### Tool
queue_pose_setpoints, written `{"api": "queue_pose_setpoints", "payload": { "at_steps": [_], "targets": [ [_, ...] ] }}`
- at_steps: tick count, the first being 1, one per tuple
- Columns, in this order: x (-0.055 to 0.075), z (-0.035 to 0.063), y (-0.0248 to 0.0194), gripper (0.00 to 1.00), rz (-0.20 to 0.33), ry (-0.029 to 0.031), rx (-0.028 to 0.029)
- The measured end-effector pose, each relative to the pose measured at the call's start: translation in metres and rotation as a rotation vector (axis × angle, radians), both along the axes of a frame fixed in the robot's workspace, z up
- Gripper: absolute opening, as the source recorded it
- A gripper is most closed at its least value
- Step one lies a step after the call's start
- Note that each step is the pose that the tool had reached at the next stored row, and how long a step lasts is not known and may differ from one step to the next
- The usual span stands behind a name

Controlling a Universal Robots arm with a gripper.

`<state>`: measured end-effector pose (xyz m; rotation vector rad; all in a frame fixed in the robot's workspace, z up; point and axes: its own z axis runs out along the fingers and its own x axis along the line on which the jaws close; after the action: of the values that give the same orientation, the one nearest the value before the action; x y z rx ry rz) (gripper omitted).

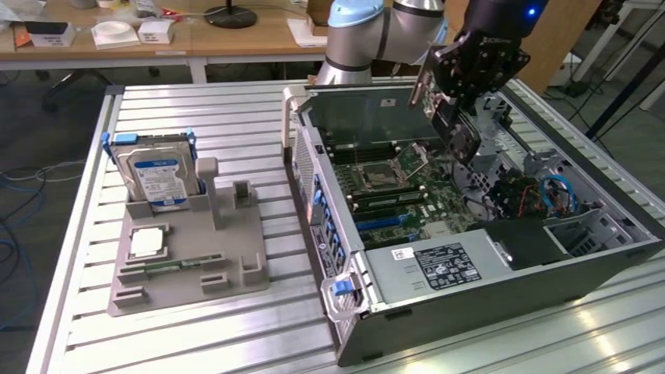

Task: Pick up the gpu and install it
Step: 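Insert the gpu into the slot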

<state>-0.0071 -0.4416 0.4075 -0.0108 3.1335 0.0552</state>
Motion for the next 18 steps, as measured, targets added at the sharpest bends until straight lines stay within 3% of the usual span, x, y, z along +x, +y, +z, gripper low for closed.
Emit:
{"api": "queue_pose_setpoints", "payload": {
  "at_steps": [9, 18],
  "targets": [
    [0.0036, -0.0001, 0.0000, 0.26, 0.064, 0.0000, -0.0001],
    [0.0037, -0.0003, 0.0000, 0.26, 0.178, 0.0000, -0.0001]
  ]
}}
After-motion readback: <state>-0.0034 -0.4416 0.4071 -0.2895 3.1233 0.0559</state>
